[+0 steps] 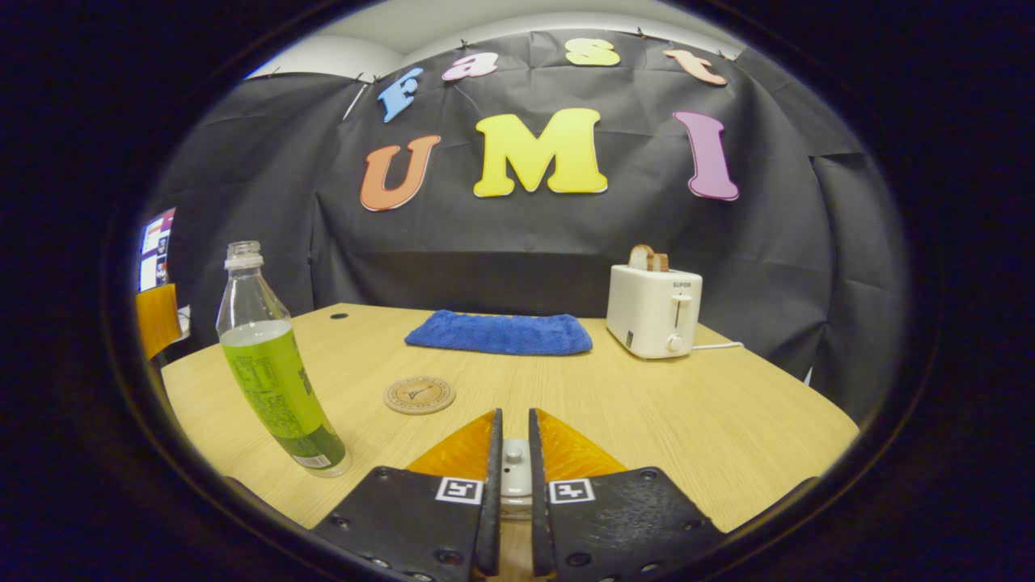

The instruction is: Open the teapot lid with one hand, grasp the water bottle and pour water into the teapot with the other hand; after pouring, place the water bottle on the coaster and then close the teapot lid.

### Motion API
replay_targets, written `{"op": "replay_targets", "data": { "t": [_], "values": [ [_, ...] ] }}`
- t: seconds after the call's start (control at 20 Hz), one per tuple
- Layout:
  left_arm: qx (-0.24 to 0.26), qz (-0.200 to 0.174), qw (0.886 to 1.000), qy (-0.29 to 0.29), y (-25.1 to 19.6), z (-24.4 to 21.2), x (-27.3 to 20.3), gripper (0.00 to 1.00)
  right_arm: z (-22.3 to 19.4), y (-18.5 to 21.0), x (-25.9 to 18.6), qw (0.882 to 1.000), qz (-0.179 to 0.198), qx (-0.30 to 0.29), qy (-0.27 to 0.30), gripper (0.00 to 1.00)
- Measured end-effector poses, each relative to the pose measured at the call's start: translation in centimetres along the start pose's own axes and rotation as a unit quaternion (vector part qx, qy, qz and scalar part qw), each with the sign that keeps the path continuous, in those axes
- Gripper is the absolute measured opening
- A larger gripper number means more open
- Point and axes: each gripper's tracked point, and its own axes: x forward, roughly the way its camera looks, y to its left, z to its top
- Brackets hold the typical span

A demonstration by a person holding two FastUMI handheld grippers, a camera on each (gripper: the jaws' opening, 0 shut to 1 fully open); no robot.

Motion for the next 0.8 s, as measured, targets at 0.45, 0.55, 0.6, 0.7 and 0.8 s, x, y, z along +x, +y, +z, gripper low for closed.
{"op": "replay_targets", "data": {
  "t": [0.45,0.55,0.6,0.7,0.8],
  "values": [
    [-0.025,-0.014,0.999,0.022,-0.5,-2.3,1.0,0.98,0.9,0.2,-0.4,1.0,0.019,-0.011,-0.007,0.0],
    [-0.032,-0.018,0.999,0.036,-0.4,-3.3,1.1,0.98,1.8,0.4,-0.5,1.0,0.027,-0.008,-0.015,0.0],
    [-0.036,-0.021,0.998,0.041,-0.5,-3.6,1.2,0.98,2.2,0.5,-0.7,0.999,0.031,-0.004,-0.017,0.0],
    [-0.041,-0.03,0.997,0.052,-0.7,-4.4,1.6,0.98,2.9,0.4,-1.3,0.999,0.036,-0.001,-0.022,0.0],
    [-0.039,-0.034,0.996,0.067,-0.9,-5.8,2.2,0.98,3.8,0.1,-2.1,0.999,0.038,-0.002,-0.029,0.0]
  ]
}}
